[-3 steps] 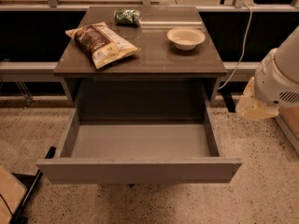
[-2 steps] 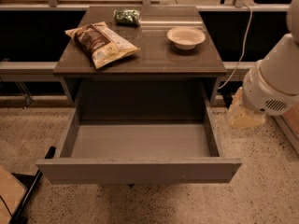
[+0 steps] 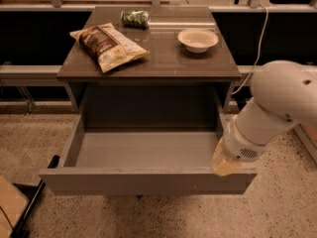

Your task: Close top drawer

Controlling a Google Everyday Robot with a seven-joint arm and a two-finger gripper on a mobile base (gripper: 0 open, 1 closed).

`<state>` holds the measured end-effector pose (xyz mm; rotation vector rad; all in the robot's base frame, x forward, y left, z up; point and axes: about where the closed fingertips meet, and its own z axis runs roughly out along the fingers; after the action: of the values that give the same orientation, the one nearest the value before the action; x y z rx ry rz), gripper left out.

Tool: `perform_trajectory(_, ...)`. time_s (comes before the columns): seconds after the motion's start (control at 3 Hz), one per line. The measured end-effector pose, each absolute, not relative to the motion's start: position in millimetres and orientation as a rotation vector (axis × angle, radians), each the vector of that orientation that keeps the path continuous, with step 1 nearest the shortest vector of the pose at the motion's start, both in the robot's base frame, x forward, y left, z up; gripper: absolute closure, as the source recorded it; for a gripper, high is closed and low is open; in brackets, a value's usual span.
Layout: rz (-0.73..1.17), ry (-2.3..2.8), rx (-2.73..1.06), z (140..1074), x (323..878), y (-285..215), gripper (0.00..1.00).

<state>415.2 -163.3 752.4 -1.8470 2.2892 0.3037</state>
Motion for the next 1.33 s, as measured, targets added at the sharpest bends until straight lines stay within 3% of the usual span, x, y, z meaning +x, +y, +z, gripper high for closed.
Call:
perform_trajectory(0.67,0.570,2.397,-1.851,642,397,-146,1.00)
perform_trajectory(1.33,0.579,2.411,-1.808,636,401,-146,1.00)
